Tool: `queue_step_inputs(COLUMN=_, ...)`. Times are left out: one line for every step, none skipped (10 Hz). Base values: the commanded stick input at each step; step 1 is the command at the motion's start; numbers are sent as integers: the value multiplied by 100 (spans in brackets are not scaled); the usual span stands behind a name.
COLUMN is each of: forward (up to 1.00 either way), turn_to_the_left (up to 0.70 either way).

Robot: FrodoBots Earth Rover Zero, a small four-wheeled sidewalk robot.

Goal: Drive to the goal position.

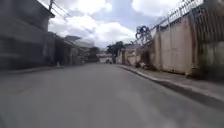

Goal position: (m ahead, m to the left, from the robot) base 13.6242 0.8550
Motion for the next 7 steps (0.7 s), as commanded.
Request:
queue_step_inputs(forward=100, turn_to_the_left=0)
queue_step_inputs(forward=100, turn_to_the_left=0)
queue_step_inputs(forward=100, turn_to_the_left=0)
queue_step_inputs(forward=100, turn_to_the_left=0)
queue_step_inputs(forward=100, turn_to_the_left=0)
queue_step_inputs(forward=100, turn_to_the_left=0)
queue_step_inputs(forward=100, turn_to_the_left=0)
